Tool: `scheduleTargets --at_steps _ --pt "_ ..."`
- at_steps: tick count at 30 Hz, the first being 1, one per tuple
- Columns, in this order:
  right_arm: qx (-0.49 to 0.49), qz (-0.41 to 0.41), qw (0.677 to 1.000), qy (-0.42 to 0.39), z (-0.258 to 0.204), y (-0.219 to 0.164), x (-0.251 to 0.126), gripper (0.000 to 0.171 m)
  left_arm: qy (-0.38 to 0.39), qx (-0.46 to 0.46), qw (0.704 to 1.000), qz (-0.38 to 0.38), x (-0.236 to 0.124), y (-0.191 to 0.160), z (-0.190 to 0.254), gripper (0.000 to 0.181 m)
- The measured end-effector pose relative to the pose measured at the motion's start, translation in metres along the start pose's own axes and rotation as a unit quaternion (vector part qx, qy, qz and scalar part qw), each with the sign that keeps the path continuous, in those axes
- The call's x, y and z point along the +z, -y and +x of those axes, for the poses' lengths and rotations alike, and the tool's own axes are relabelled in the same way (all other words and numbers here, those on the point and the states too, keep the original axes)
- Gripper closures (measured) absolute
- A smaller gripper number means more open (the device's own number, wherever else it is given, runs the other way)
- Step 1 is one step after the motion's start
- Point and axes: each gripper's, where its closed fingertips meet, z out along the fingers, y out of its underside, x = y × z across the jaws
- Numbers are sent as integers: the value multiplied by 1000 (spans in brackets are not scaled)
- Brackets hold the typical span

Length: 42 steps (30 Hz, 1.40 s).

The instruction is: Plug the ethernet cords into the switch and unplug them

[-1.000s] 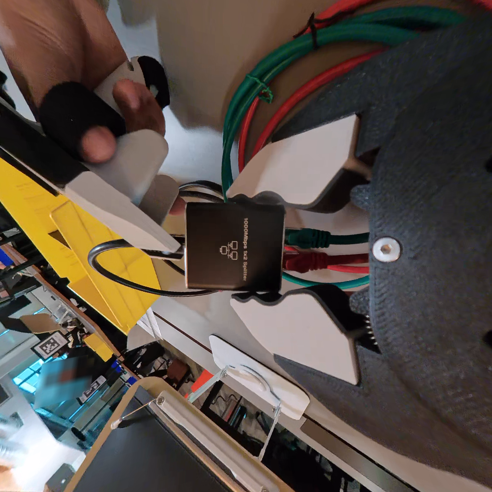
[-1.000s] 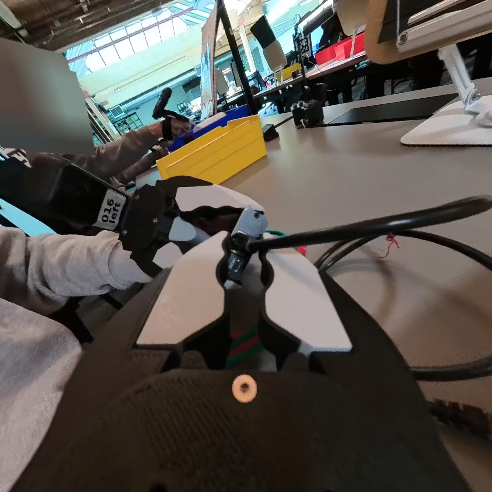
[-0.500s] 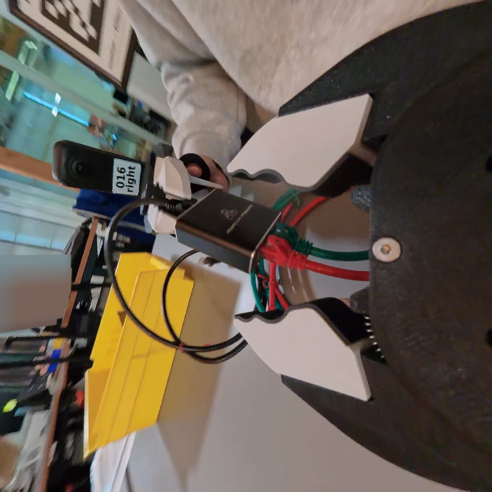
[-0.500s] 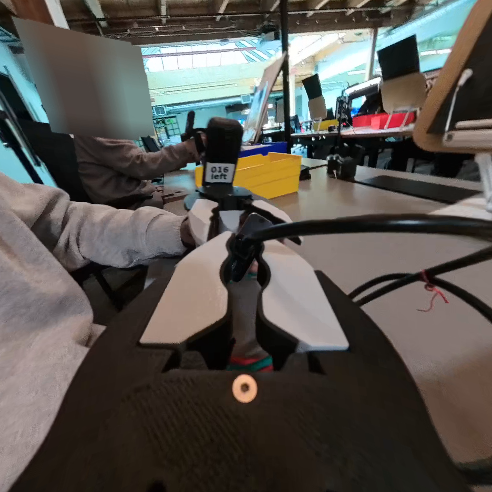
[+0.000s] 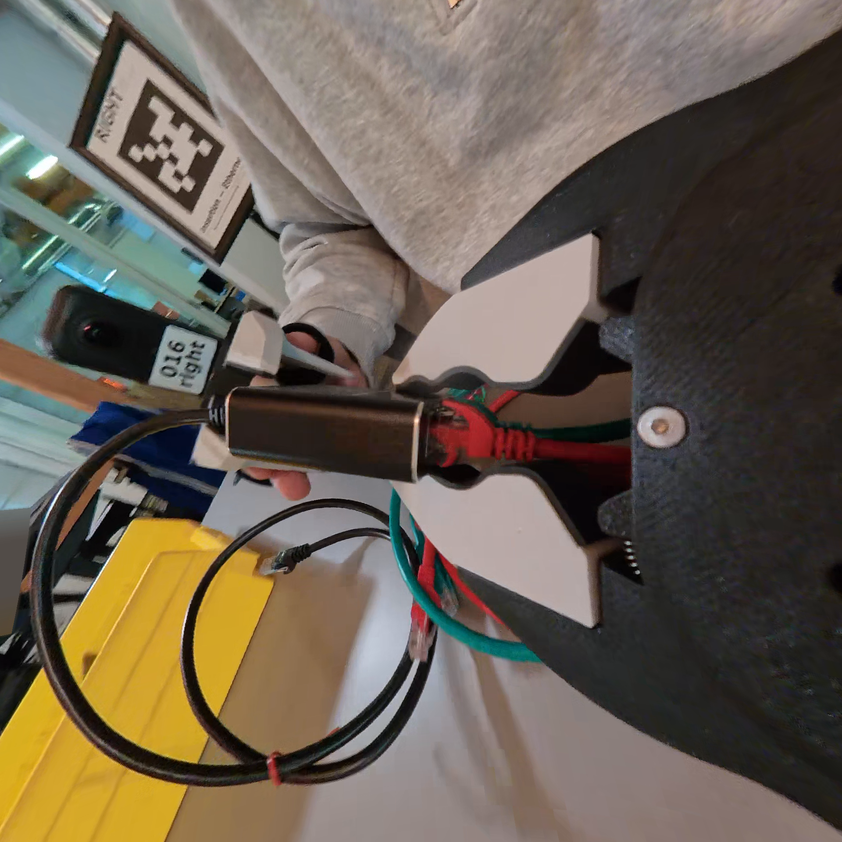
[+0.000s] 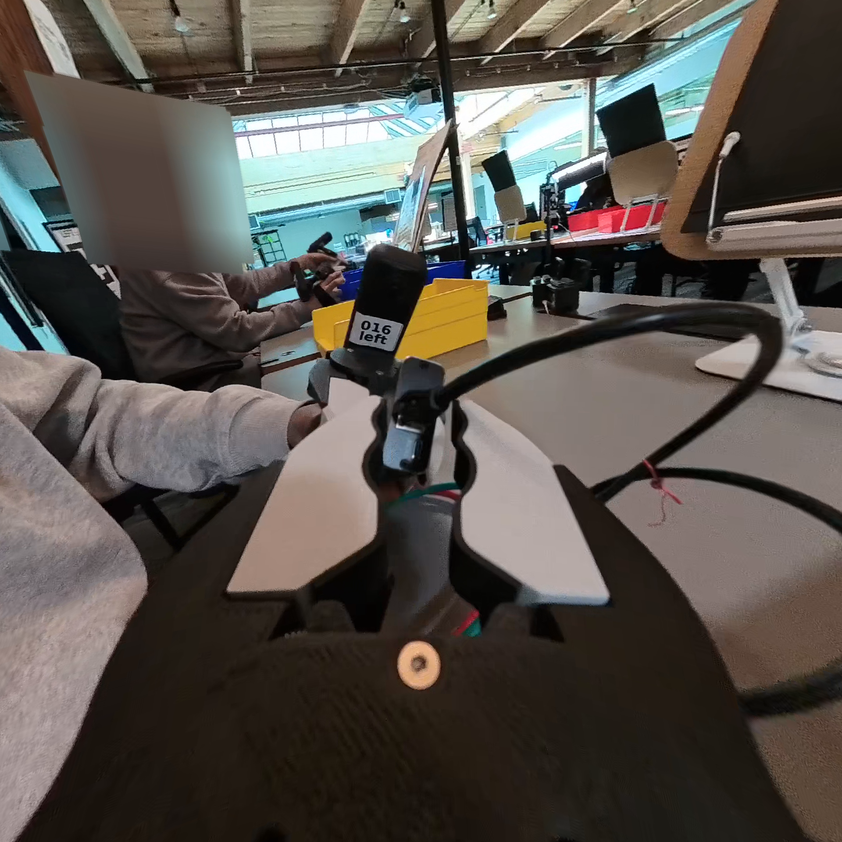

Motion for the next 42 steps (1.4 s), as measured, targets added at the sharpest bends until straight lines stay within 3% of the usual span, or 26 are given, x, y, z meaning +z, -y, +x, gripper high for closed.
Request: scheduleTargets --at_steps 3,10,18,24,41,42 --pt "24 9 1000 -14 8 0 -1 131 49 6 998 37 -11 11 -16 156" --pt "21 -28 999 -19 7 -12 3 130 141 63 986 68 -35 24 -38 156" --pt "2 -54 996 -75 25 -18 -2 141 141 98 984 37 -28 19 -32 156" --pt "23 -37 997 -65 25 -14 -3 144 137 152 979 -15 -16 7 -23 155" --pt "33 -29 998 -51 20 -13 -2 155 122 171 977 -29 -7 3 -15 149" --pt "34 -35 998 -46 19 -15 -1 165 120 166 978 -23 -6 5 -15 146"
